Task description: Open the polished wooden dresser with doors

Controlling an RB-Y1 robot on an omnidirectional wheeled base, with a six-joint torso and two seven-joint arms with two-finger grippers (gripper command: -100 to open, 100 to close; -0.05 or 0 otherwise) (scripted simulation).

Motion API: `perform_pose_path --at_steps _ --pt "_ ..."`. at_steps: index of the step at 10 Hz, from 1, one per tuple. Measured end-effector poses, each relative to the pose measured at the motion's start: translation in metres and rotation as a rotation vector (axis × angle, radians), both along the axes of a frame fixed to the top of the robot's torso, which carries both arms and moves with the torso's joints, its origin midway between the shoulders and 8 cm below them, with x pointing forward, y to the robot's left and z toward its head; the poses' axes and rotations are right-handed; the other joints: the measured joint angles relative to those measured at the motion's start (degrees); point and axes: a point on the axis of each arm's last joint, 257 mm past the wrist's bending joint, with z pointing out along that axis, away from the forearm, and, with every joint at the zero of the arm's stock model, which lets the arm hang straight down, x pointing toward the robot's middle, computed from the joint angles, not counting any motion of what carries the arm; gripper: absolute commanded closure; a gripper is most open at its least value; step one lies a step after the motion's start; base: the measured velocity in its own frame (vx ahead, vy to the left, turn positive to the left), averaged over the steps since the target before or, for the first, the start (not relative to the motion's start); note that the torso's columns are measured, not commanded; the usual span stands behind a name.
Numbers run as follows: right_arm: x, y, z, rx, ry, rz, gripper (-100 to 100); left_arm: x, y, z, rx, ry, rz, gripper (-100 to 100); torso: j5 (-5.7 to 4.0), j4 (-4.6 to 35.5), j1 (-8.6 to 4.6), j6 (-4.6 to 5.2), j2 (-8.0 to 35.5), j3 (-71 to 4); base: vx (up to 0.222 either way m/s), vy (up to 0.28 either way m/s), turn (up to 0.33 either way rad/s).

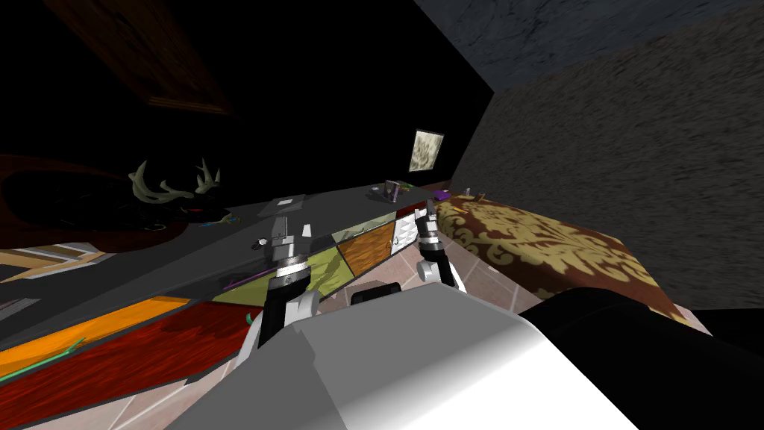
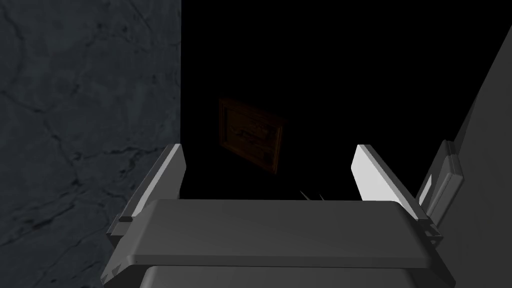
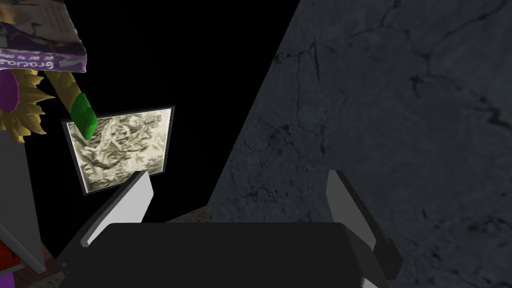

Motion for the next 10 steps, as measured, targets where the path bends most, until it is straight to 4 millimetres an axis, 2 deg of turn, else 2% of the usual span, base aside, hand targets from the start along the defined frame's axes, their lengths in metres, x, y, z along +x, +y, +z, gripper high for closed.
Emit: perform_pose_path --at_steps 2,9,10 --pt "0.0 0.0 0.0 0.0 0.0 0.0 0 0.0 0.0 0.0 0.0 0.0 0.0 0 0.0 6.0 0.0 0.0 5.97 -12.0 0.0 0.0 0.0" --pt "-0.0001 0.0 0.0002 0.0 0.0 0.0 0 -0.0001 0.0 0.0002 0.0 0.0 0.0 0 0.0 35.37 0.0 0.0 35.39 -70.73 0.0 0.0 0.0" --pt "-0.0001 0.0 0.0002 0.0 0.0 0.0 0 -0.0001 0.0 0.0002 0.0 0.0 0.0 -100 0.0 39.6 0.0 0.0 39.62 -79.19 0.012 -0.015 0.016"
